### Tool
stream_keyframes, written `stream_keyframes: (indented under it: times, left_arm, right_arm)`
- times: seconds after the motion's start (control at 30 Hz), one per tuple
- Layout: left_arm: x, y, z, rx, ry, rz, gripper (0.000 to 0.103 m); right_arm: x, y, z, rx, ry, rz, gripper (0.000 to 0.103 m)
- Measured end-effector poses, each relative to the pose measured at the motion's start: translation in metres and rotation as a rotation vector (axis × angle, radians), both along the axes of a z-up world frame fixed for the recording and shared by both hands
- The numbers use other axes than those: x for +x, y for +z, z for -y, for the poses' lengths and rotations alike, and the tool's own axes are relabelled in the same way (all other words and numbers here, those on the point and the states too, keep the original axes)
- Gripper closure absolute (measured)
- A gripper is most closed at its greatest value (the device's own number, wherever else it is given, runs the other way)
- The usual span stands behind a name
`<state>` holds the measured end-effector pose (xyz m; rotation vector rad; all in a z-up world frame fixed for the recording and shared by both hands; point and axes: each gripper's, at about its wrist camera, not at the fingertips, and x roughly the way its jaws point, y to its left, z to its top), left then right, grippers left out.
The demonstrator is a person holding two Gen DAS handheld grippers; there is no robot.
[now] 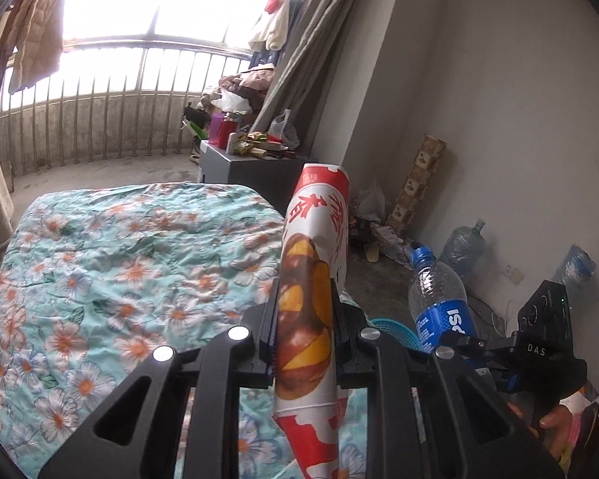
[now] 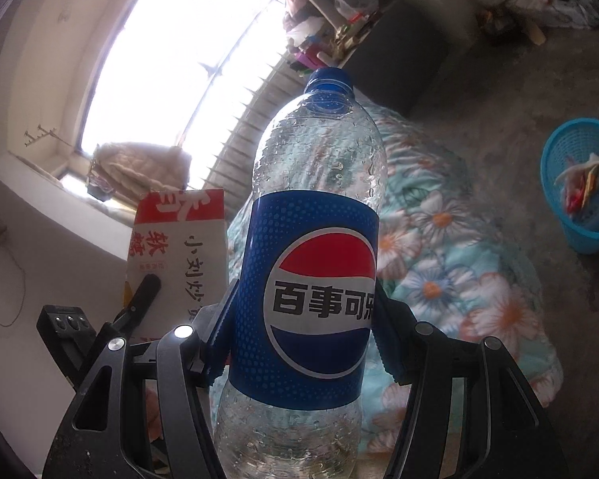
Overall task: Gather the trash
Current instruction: 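Carry the candy bag and Pepsi bottle over the wastebasket and open both tools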
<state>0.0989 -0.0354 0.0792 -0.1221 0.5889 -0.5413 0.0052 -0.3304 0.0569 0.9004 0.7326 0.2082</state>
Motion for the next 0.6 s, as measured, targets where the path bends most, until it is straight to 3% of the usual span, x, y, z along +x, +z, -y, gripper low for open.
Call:
stream_keyframes:
  times: [0.2, 0.4, 0.6]
  left_arm:
    - [0.002, 0.001, 0.067, 0.055, -0.126, 0.001, 0.084]
    - [0.01, 0.008, 0.147, 0.106, -0.275, 0.023, 0.084]
    - [0.037, -0.021, 0.239, 0.202, -0.434, -0.012, 0.083]
  right_arm:
    - [-0.021, 0.002, 0.033, 0.026, -0.089, 0.028, 0.046]
    - [-0.064, -0.007, 0.097, 0.022, -0.29, 0.015, 0.046]
    - [-0.111, -0.051, 0.17, 0.087, -0.529, -0.072, 0.046]
